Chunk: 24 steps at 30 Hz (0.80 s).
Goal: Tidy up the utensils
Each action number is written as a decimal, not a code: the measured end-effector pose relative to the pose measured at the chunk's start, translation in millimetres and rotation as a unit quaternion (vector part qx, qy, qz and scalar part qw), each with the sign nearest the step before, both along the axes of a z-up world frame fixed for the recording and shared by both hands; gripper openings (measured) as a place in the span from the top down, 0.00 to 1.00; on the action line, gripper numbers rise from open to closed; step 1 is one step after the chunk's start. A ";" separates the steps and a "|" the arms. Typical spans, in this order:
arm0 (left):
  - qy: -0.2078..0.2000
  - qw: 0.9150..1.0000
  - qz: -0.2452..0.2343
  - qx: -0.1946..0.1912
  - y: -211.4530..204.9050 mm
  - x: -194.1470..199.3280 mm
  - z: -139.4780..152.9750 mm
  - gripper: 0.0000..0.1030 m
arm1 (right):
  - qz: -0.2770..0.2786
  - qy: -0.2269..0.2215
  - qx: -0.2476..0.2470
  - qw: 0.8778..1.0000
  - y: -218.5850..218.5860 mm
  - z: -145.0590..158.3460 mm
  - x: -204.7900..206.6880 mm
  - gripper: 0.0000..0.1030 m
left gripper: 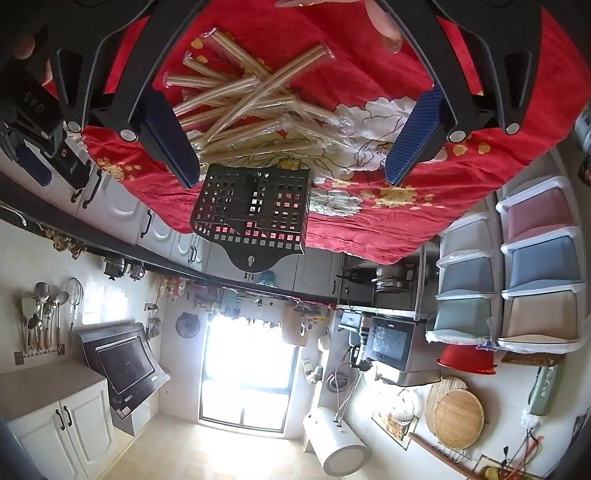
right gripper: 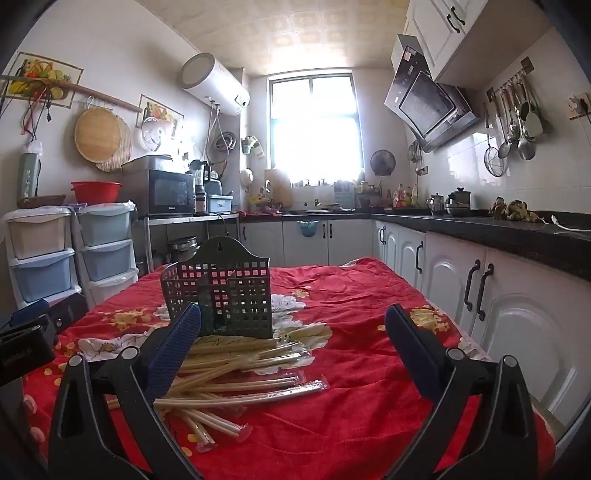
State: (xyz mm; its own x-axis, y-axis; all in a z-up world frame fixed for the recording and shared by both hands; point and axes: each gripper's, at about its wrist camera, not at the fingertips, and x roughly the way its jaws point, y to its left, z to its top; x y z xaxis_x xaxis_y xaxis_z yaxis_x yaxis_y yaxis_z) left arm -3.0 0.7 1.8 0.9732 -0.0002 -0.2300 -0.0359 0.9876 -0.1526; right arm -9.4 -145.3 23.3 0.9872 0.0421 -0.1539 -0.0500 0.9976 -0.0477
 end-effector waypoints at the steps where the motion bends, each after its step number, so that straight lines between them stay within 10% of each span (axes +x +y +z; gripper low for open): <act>1: 0.000 1.000 0.000 0.000 -0.1 0.7 -0.6 0.10 | 0.000 0.000 0.000 1.000 1.3 0.4 -0.1 0.06; 24: -0.001 1.000 0.000 0.000 1.4 0.7 1.3 0.10 | 0.004 -0.006 0.003 1.000 -3.3 0.9 -4.5 0.06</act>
